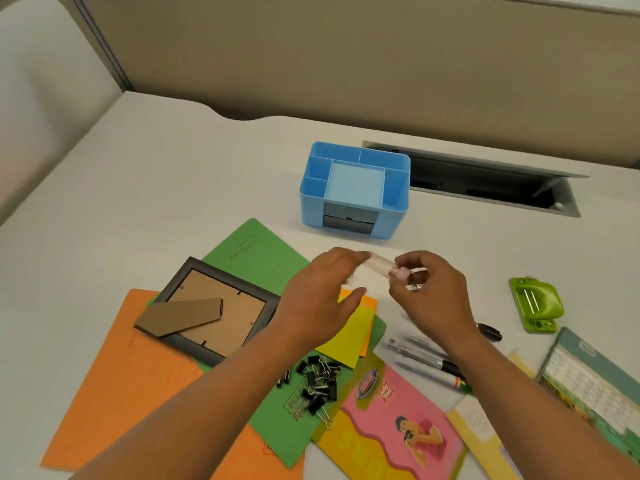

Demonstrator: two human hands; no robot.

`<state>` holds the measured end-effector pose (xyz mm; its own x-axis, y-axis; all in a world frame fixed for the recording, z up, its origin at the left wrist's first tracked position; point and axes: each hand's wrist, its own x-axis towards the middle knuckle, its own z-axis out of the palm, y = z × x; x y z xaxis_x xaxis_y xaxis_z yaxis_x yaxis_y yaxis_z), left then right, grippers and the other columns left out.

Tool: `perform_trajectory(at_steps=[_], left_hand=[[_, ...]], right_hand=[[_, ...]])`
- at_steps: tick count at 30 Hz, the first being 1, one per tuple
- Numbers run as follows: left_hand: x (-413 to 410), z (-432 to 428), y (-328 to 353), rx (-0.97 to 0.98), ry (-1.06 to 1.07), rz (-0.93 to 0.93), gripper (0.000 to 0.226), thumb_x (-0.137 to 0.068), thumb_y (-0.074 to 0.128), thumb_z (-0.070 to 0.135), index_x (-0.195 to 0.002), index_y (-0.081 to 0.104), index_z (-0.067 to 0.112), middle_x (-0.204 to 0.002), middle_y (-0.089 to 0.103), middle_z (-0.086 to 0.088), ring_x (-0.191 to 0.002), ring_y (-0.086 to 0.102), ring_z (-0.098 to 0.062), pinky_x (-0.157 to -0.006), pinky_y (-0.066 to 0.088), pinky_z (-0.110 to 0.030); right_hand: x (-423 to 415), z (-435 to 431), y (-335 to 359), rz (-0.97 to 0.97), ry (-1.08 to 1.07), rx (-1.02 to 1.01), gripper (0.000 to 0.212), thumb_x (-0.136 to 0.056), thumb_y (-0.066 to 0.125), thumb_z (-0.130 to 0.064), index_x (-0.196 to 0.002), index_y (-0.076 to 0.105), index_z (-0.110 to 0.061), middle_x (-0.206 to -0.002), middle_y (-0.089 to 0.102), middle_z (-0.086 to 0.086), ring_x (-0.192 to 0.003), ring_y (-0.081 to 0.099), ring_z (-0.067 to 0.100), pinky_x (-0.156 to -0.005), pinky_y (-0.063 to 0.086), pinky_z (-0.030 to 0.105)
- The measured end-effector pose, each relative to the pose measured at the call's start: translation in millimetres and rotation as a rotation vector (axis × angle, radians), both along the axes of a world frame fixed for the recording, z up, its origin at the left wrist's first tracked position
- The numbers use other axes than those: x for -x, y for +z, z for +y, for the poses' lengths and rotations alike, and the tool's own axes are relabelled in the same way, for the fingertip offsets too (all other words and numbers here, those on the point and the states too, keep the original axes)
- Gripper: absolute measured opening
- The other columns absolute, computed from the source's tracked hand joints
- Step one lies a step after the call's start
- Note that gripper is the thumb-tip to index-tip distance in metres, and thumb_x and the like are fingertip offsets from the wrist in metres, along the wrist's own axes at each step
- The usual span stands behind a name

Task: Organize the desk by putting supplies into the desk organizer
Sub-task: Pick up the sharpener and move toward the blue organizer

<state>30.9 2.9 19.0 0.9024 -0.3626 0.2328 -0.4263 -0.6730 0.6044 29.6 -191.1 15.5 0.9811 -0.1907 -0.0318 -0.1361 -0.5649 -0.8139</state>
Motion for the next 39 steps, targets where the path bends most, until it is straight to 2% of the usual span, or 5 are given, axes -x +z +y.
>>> perform_trajectory(at_steps=[5,19,24,30,39], left_hand=[[-29.0,-2.6,11.4,-0.107,-0.227,0.009,0.05,-0.082,0.072,0.022,-0.129,0.055,0.023,-0.117,0.058,0.004,-0.104,0.054,-0.015,-0.081,0.051,-0.033],[-90.7,19.1,45.8,-0.116,-0.143,-0.111,0.032,-0.083,0.065,0.031,-0.113,0.061,0.021,-0.101,0.058,0.005,-0.086,0.057,-0.014,-0.07,0.053,-0.039],[-146.5,44.8,76.9,-0.04,0.064,-0.204,0.029,-0.08,0.068,0.023,-0.109,0.066,0.014,-0.099,0.066,0.002,-0.084,0.062,-0.01,-0.071,0.053,-0.028],[-192.1,46.2,66.3,-0.197,0.213,-0.08,0.03,-0.086,0.068,0.023,-0.115,0.065,0.023,-0.109,0.069,0.006,-0.093,0.065,-0.01,-0.084,0.055,-0.032],[-209.9,40.1,29.7,-0.348,0.255,-0.018,0.033,-0.09,0.065,0.03,-0.123,0.064,0.026,-0.119,0.064,0.005,-0.098,0.06,-0.016,-0.073,0.044,-0.028]], right_hand=[[-0.7,22.6,16.6,-0.007,0.06,-0.215,0.017,-0.081,0.076,-0.021,-0.093,0.067,-0.029,-0.087,0.071,-0.01,-0.072,0.068,0.01,-0.065,0.056,0.026],[-46.2,36.2,42.6,-0.053,0.122,-0.519,0.029,-0.082,0.074,-0.008,-0.104,0.062,-0.023,-0.097,0.073,-0.007,-0.082,0.072,0.016,-0.072,0.059,0.026],[-61.6,25.4,28.1,-0.032,0.145,-0.402,0.019,-0.085,0.072,-0.015,-0.102,0.066,-0.023,-0.097,0.073,-0.005,-0.083,0.069,0.019,-0.074,0.057,0.032],[-64.7,24.4,-2.9,0.076,0.184,-0.212,0.011,-0.085,0.071,-0.019,-0.095,0.069,-0.025,-0.09,0.071,-0.01,-0.077,0.065,0.006,-0.069,0.051,0.016],[-68.1,24.0,-16.7,0.141,0.275,-0.007,0.026,-0.083,0.066,-0.009,-0.093,0.065,-0.033,-0.091,0.068,-0.019,-0.076,0.062,-0.003,-0.07,0.048,0.012]])
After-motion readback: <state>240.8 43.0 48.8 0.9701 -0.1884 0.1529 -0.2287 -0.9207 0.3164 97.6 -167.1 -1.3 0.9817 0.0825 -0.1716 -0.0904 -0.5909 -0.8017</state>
